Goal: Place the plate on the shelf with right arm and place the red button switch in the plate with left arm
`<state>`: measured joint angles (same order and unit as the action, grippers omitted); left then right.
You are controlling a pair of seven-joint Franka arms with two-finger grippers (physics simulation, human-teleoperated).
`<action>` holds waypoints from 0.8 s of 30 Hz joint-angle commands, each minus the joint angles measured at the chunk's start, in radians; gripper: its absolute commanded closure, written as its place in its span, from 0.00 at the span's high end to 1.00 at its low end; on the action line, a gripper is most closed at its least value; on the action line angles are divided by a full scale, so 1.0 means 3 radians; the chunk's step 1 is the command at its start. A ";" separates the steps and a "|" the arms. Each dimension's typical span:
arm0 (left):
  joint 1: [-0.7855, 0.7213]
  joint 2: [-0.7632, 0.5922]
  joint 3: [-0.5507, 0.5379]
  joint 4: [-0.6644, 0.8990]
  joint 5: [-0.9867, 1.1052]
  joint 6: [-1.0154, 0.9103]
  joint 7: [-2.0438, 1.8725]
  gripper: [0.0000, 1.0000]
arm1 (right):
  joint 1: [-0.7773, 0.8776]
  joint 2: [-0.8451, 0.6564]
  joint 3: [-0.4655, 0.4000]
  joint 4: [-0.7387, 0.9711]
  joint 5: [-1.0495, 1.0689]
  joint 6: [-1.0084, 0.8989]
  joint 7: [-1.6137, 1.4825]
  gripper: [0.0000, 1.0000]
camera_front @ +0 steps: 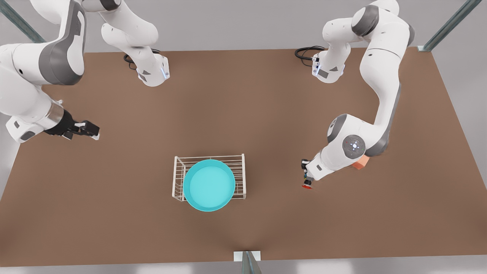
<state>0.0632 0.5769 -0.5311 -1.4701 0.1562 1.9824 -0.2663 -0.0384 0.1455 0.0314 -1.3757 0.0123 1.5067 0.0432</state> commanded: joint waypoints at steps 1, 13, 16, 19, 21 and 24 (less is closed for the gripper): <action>-0.0118 0.0005 -0.0035 0.0073 -0.0004 -0.0165 -0.1658 0.43 | -0.0036 -0.0004 -0.0012 -0.0001 -0.0005 0.0055 -0.0134 1.00; -0.0988 0.0465 -0.0004 0.0830 -0.0009 0.1190 -0.3326 0.43 | 0.0450 0.0001 -0.0570 0.0009 0.0092 0.0086 -0.0185 1.00; -0.1187 0.0511 0.0073 0.0835 -0.0009 0.1568 -0.3586 0.43 | 0.0133 0.0021 -0.0294 -0.0011 0.0240 0.0065 -0.0461 1.00; -0.1361 0.0669 0.0139 0.0953 -0.0009 0.1895 -0.3704 0.43 | 0.0159 0.0041 -0.0284 -0.0011 0.0215 0.0080 -0.0185 1.00; -0.1499 0.0854 0.0185 0.1193 -0.0009 0.1967 -0.3771 0.43 | 0.0159 0.0082 -0.0278 -0.0006 0.0210 0.0086 -0.0185 1.00; -0.1734 0.1094 0.0293 0.1485 -0.0009 0.2136 -0.3944 0.43 | 0.0159 0.0082 -0.0273 -0.0006 0.0215 0.0081 -0.0200 1.00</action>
<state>-0.4413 0.8927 -0.4516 -1.0413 0.1558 2.5025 -1.0179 0.0113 0.1710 -0.0507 -1.3780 0.0737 1.5301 -0.0023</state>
